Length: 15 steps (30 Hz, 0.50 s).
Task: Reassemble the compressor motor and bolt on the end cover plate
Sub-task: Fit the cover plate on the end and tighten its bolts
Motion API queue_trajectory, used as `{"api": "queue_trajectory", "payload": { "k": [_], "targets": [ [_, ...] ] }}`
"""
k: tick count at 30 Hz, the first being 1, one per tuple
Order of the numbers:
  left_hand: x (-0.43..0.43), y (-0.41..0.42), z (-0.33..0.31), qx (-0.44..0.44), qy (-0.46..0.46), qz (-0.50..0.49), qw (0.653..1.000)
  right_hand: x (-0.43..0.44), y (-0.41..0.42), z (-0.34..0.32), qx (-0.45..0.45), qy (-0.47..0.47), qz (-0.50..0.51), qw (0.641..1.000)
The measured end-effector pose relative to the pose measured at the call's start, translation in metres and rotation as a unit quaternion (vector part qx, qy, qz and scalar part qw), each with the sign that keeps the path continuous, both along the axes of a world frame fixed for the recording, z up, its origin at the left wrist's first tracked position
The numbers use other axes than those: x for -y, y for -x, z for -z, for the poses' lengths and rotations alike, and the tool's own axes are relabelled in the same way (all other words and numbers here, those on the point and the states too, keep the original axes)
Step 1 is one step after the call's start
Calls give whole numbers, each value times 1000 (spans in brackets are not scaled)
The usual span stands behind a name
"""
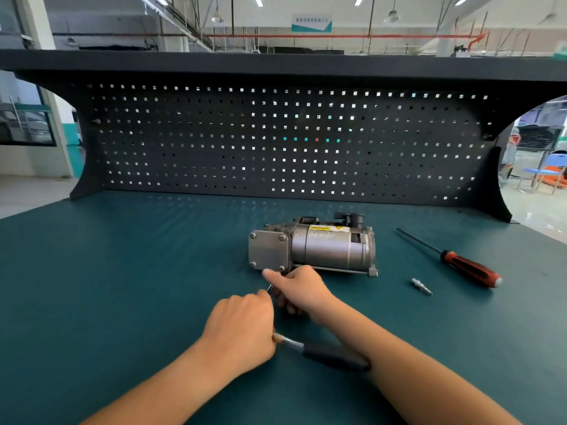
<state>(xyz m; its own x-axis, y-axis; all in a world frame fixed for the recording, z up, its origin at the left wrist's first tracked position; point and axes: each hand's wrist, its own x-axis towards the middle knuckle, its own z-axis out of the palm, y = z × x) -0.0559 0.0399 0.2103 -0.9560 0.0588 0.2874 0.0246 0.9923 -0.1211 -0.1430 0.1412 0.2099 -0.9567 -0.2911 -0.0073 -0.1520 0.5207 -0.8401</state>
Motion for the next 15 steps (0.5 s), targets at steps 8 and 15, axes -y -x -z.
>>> {"api": "queue_trajectory", "payload": {
  "k": [8, 15],
  "targets": [
    [15, -5, -10, 143, -639, -17, 755, 15, 2, -4, 179, 180, 32, 967],
    [18, -3, -19, 164, -916, -72, 360, 14, 1, -10, 278, 246, 16, 928]
  ]
}}
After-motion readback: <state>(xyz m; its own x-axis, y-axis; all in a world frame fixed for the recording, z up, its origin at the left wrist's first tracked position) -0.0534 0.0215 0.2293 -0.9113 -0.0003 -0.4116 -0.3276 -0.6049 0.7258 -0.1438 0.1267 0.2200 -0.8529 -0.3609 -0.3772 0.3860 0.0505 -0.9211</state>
